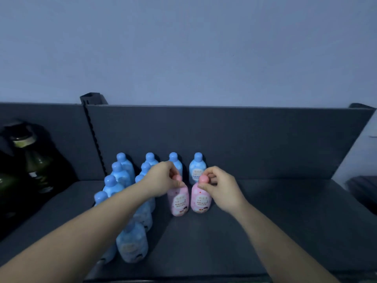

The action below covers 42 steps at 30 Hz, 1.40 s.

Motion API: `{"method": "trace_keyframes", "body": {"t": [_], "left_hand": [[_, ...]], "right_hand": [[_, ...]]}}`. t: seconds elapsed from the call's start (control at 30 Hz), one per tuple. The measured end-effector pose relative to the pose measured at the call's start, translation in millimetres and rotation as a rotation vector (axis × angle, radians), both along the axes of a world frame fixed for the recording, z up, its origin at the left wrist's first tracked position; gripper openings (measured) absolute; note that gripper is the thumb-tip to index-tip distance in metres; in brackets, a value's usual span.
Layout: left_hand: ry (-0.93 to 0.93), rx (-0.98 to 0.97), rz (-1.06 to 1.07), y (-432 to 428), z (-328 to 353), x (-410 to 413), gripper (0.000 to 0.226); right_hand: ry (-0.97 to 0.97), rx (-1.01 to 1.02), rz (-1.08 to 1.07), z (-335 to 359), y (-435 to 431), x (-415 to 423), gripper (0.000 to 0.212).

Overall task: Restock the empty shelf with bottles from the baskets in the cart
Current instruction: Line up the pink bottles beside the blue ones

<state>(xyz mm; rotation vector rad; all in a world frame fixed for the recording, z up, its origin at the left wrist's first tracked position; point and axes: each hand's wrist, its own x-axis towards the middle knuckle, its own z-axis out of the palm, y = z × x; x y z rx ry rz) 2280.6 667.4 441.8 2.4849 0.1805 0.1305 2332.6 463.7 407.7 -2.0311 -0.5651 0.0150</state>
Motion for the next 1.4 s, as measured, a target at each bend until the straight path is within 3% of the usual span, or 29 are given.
{"method": "trace_keyframes", "body": {"t": [0.3,0.67,1.4], "left_hand": [[0.030,0.171,0.022,2.8,3.0,0.8,0.016],[0.018,0.144,0.089,17.4,-3.6,25.5,0.016],[0.043,0.174,0.071,23.6,-5.2,42.8,0.019]], "right_hand": [[-0.049,-0.049,0.058,-8.1,5.6,6.3,0.025],[-0.104,-0.133,0.082,-9.4,15.1,26.8,0.013],[-0.017,-0.107,0.065,-16.2,27.9,44.5,0.030]]}}
